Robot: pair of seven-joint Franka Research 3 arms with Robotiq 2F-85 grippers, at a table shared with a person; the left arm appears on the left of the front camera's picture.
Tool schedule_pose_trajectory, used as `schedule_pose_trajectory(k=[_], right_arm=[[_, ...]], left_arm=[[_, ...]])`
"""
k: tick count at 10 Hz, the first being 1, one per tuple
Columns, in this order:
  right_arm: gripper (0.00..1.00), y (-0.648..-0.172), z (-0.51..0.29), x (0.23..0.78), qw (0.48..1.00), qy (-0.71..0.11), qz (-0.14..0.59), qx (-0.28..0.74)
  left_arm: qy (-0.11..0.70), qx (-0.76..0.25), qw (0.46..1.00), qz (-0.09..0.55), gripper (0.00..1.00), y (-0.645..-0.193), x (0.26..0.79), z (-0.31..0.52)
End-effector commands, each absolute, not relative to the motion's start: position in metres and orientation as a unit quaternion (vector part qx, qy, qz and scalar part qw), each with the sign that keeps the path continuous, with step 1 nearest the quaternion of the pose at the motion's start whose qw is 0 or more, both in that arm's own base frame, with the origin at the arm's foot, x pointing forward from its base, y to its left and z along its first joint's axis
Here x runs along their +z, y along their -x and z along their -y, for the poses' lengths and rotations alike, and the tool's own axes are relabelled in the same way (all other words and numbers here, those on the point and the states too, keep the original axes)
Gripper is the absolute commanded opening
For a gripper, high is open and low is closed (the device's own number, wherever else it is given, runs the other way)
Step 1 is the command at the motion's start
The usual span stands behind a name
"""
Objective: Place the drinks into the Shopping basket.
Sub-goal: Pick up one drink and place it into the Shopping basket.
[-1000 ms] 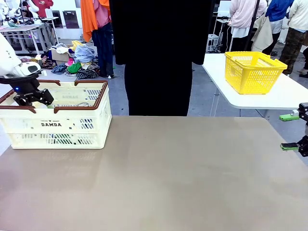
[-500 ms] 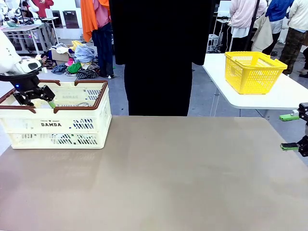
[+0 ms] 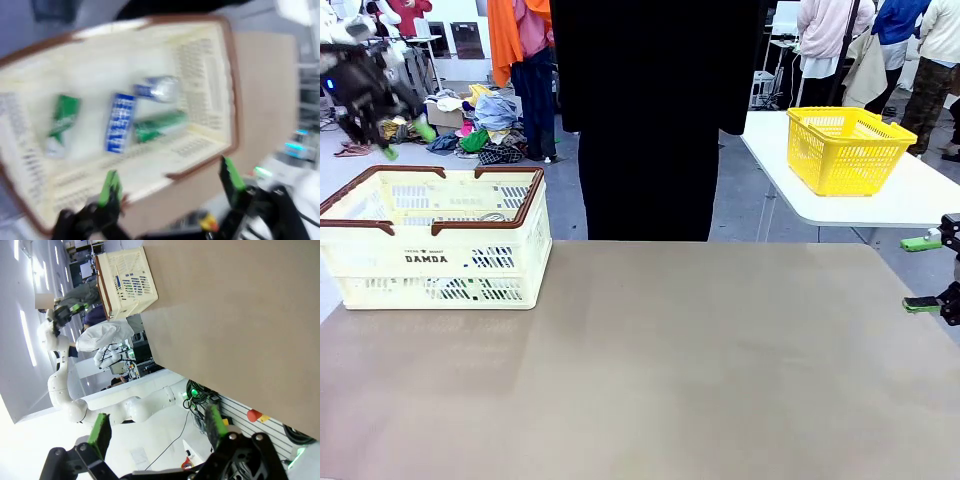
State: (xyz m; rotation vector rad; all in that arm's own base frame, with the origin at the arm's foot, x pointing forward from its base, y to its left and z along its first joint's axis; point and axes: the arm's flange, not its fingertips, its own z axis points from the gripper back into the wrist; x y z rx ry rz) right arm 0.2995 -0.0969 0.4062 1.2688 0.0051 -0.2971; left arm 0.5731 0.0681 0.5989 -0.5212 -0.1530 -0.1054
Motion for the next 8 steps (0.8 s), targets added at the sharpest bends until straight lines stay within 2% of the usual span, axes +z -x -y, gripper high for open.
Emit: schedule_pose_trajectory(k=[1, 3, 5, 8], right_arm=[[1.0, -0.302, 0.096, 0.412, 0.788, -0.598, -0.002, -0.147], [1.0, -0.302, 0.096, 0.412, 0.788, -0.598, -0.002, -0.147], [1.0, -0.302, 0.096, 0.412, 0.788, -0.598, -0.002, -0.147], [1.0, -0.302, 0.096, 0.412, 0.788, -0.598, -0.002, -0.147]], left_arm=[[0.381, 0.052, 0.921, 0.062, 1.0, -0.585, 0.618, -0.107], [0.483, 0.11, 0.868, 0.029, 1.0, -0.555, 0.609, -0.167], [0.601, 0.086, 0.794, -0.001, 1.0, -0.505, 0.564, -0.231], [0.651, 0.005, 0.758, 0.023, 1.0, -0.416, 0.477, -0.262]])
